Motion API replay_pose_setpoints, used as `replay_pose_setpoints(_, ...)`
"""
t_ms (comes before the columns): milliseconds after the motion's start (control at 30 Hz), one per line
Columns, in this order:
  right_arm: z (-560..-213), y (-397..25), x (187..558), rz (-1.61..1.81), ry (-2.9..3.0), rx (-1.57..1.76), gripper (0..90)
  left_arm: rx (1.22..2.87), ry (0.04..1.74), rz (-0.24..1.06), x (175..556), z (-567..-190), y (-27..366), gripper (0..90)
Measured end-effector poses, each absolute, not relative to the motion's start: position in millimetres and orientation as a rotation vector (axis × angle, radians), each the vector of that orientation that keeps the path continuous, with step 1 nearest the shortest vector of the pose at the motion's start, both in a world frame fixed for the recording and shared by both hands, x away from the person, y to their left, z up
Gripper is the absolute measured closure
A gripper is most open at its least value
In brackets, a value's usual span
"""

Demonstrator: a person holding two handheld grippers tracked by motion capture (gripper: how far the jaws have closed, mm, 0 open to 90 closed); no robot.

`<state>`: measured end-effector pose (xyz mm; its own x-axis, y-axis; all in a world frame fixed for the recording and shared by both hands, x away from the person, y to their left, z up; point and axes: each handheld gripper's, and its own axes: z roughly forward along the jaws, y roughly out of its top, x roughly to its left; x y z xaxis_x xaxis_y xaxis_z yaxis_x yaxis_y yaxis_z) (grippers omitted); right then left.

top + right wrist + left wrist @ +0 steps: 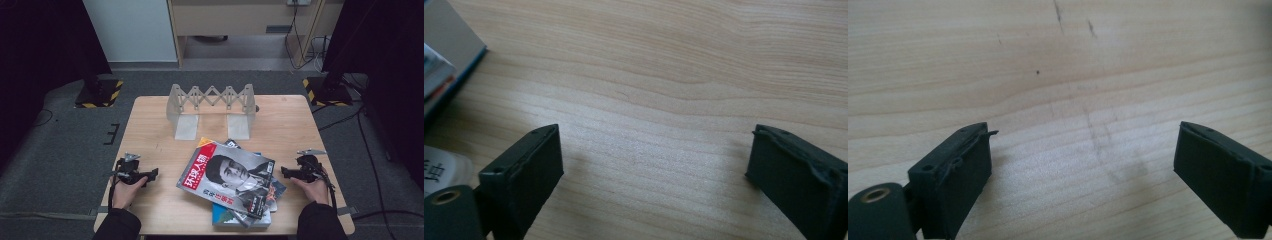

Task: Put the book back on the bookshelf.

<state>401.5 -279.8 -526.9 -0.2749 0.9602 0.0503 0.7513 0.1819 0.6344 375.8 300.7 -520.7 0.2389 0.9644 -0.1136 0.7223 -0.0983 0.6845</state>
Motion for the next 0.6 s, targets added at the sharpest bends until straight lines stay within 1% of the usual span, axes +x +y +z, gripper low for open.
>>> replay_pose_setpoints(33,-524.4,-279.5,400.7,0.807,2.088,1.623,8.4,1.860,1.543,0.487,375.1,-518.8,301.3,8.1)
replay_pose_setpoints(133,-517.3,-280.2,398.0,0.818,2.055,1.633,8.0,1.827,1.543,0.479,373.1,-513.9,302.4,9.1)
replay_pose_setpoints(233,-505.5,-280.7,393.3,0.913,2.003,1.666,7.7,1.809,1.537,0.463,371.6,-510.9,302.0,9.7)
replay_pose_setpoints(267,-501.5,-280.9,392.0,0.951,1.985,1.676,7.1,1.794,1.522,0.444,369.4,-507.1,300.3,9.7)
replay_pose_setpoints(467,-488.1,-280.5,386.7,1.018,1.951,1.676,6.5,1.757,1.462,0.445,360.8,-494.0,292.6,10.9)
replay_pose_setpoints(600,-480.8,-276.3,382.6,1.020,1.931,1.648,8.8,1.732,1.434,0.432,356.2,-488.0,286.6,10.8)
